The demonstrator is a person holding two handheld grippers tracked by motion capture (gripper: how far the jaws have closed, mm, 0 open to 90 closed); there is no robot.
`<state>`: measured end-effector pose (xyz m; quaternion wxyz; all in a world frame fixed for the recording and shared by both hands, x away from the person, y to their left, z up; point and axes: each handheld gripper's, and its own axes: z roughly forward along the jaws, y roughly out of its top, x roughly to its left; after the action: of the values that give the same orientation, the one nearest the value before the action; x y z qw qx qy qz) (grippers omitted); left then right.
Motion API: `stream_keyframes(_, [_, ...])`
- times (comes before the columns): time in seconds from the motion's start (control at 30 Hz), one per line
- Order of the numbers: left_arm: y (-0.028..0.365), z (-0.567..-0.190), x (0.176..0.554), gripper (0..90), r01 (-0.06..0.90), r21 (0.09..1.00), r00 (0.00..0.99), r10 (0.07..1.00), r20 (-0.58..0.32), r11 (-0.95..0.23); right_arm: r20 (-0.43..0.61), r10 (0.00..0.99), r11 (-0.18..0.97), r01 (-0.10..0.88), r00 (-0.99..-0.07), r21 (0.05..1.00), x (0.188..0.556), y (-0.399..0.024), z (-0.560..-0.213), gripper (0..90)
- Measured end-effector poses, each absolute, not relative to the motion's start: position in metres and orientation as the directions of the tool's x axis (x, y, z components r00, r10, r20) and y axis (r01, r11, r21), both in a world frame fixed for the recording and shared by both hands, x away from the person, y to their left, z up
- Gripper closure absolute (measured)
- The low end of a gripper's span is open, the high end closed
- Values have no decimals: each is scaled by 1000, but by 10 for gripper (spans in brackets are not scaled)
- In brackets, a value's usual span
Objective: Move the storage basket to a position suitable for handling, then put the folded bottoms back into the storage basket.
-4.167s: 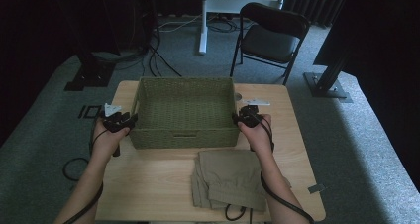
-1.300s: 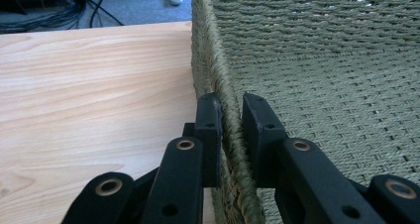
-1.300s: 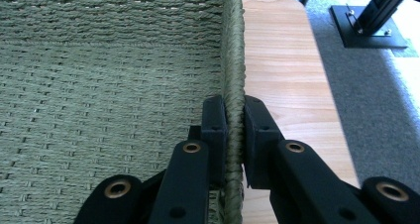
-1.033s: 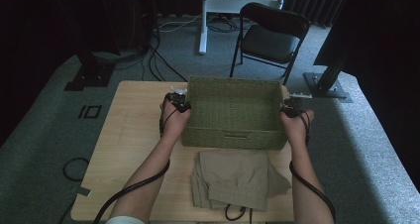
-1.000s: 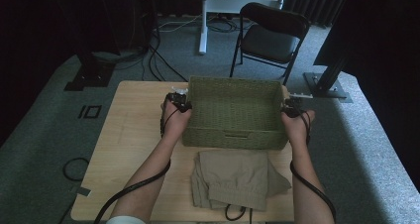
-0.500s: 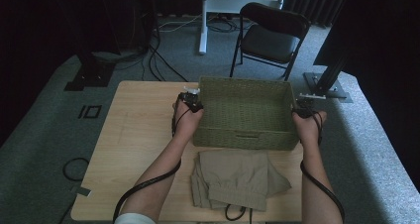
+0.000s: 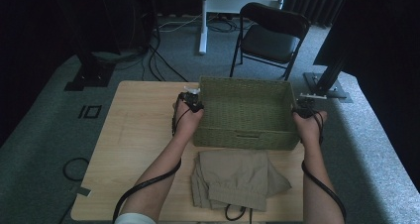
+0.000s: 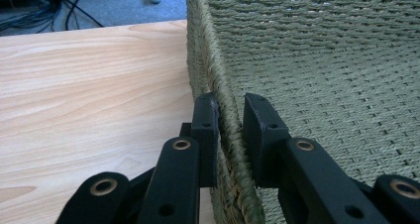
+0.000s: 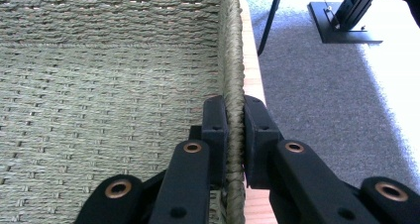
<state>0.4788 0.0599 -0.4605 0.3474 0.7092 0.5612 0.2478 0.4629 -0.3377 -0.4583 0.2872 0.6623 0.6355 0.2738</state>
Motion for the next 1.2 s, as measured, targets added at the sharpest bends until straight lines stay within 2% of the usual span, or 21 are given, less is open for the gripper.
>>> stream_keyframes(0.47, [84, -460, 482, 776, 620, 773, 248, 968, -30, -135, 26, 999, -38, 690, 28, 723, 466, -314, -458, 812])
stream_keyframes(0.53, [85, -461, 482, 754, 609, 778, 274, 961, -25, -154, 28, 1000, -29, 691, 13, 723, 466, -316, -458, 796])
stream_keyframes(0.63, [86, -463, 483, 572, 582, 780, 353, 935, 11, -229, 50, 998, -10, 688, -39, 725, 466, -317, -458, 595])
stream_keyframes(0.67, [85, -463, 484, 505, 569, 787, 372, 928, 11, -238, 53, 997, -4, 681, -51, 733, 466, -317, -457, 569])
stream_keyframes(0.77, [87, -459, 486, 385, 554, 803, 376, 927, -7, -219, 58, 994, 14, 662, -87, 750, 466, -317, -454, 471])
stream_keyframes(0.83, [87, -456, 486, 363, 548, 805, 400, 916, -12, -228, 74, 991, 14, 646, -109, 763, 466, -317, -452, 398])
stream_keyframes(0.93, [89, -452, 485, 341, 515, 816, 428, 904, 20, -262, 56, 991, 30, 622, -118, 782, 465, -316, -449, 376])
stream_keyframes(1.0, [91, -449, 485, 340, 506, 819, 443, 896, 21, -270, 72, 990, 12, 595, -118, 804, 465, -318, -445, 246])
stream_keyframes(1.1, [93, -444, 484, 297, 502, 821, 461, 887, 9, -270, 75, 992, -10, 551, -97, 835, 465, -318, -439, 150])
stream_keyframes(1.2, [95, -440, 484, 285, 493, 826, 472, 882, 10, -273, 64, 992, 6, 542, -110, 840, 463, -318, -436, 139])
